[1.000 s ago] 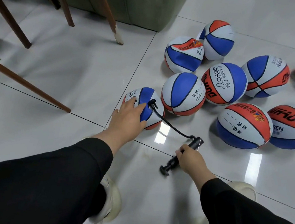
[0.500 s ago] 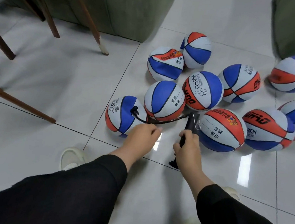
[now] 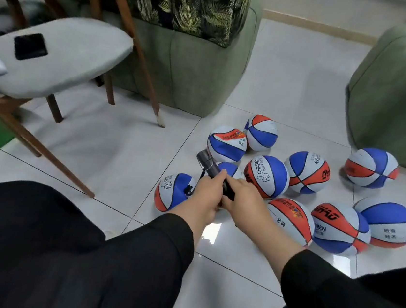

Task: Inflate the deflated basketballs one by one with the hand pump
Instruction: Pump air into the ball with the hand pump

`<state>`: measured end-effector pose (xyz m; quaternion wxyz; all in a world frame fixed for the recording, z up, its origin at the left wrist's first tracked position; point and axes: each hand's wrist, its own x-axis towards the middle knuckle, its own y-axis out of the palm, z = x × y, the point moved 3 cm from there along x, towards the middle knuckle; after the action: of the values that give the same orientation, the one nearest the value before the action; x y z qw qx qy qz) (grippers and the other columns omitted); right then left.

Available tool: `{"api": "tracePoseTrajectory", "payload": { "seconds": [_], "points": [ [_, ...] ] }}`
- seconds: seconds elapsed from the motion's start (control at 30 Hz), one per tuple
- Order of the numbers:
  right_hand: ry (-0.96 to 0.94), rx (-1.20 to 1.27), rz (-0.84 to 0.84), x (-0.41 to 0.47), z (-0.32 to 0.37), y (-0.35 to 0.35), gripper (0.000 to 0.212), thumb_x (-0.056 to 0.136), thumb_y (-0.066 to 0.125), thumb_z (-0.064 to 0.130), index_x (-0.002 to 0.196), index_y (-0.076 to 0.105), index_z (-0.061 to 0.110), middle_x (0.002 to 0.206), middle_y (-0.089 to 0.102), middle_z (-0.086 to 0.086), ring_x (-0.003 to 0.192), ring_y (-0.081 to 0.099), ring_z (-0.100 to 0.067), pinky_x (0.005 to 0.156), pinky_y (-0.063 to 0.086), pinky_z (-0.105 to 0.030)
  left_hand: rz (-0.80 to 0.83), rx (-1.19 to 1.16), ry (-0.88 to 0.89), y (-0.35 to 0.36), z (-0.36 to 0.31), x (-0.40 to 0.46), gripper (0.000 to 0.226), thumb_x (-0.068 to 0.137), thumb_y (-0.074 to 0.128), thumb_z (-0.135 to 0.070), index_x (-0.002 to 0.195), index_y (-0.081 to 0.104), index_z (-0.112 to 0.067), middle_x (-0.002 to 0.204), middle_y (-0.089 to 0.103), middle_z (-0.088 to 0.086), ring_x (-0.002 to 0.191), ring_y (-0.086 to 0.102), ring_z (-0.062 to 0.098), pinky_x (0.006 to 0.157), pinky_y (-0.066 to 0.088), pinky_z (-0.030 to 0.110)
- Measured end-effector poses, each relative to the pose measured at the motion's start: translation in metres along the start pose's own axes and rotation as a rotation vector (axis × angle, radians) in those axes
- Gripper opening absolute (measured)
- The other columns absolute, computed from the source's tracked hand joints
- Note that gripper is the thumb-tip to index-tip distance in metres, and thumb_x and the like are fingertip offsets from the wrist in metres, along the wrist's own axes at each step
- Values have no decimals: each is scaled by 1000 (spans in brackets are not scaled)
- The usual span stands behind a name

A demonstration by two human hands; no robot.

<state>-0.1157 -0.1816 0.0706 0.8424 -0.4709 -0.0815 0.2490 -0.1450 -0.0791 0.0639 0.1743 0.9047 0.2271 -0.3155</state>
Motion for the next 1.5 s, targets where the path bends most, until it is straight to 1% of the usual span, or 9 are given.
{"api": "tracePoseTrajectory", "payload": {
  "seconds": [0.07,0.2,0.3,0.5,0.7,0.8,1.0,1.23,1.5],
  "points": [
    [24,24,20,-3,4,-11,43,93,71,30,134,59,24,108,59,-1,104,58,-24,87,49,-38,-52,-81,-6,-3,-7,-4,24,106,57,-36,109,60,-12,87,70,9,72,68,23,53,50,25],
    [288,262,30,-18,-6,-26,43,88,71,53,117,60,23,100,68,-3,81,70,-22,76,60,-42,-84,-333,-7,-8,-16,-5,30,106,56,-35,120,56,-8,88,73,17,80,73,34,85,63,49],
    [369,522,8,-36,-2,-21,44,88,70,52,101,58,12,84,66,-8,60,65,-22,64,60,-44,-114,-410,-4,-11,-16,-3,32,105,57,-38,120,54,-10,90,72,18,76,73,34,88,62,54],
    [235,485,-195,-42,34,-10,29,95,58,56,105,47,31,91,65,8,89,64,-16,82,57,-45,-154,-516,-50,-5,-13,-9,45,96,69,-48,112,63,-7,71,61,5,51,63,20,76,64,42],
    [221,491,-284,-60,40,-6,29,96,54,58,108,57,31,77,65,6,76,62,-11,68,53,-35,-207,-495,-62,-22,-23,-4,18,97,63,-25,90,57,-10,59,54,2,51,54,18,58,52,30],
    [215,510,-263,-70,37,-8,26,97,56,54,109,60,31,70,60,3,67,56,-12,59,46,-30,-241,-517,-70,-43,-29,6,14,96,61,-23,100,55,-12,68,55,3,55,56,19,59,51,32],
    [216,573,-255,-66,45,-8,21,100,47,52,110,54,34,79,62,5,75,59,-13,71,52,-38,-244,-562,-140,-53,-34,8,34,95,67,-45,109,58,-15,73,59,2,53,59,16,55,51,29],
    [363,579,-284,-49,46,11,33,100,32,62,106,48,34,93,65,9,91,61,-14,77,49,-38,-178,-617,-202,-16,-9,-13,34,93,63,-38,75,48,-13,47,49,0,42,48,18,60,51,28],
    [349,410,-225,-41,45,13,44,96,30,69,105,59,37,92,66,7,101,61,-23,83,54,-42,-178,-535,-172,-19,-13,-6,29,93,66,-34,77,52,-13,51,51,0,49,53,21,66,57,35]
  ]
}}
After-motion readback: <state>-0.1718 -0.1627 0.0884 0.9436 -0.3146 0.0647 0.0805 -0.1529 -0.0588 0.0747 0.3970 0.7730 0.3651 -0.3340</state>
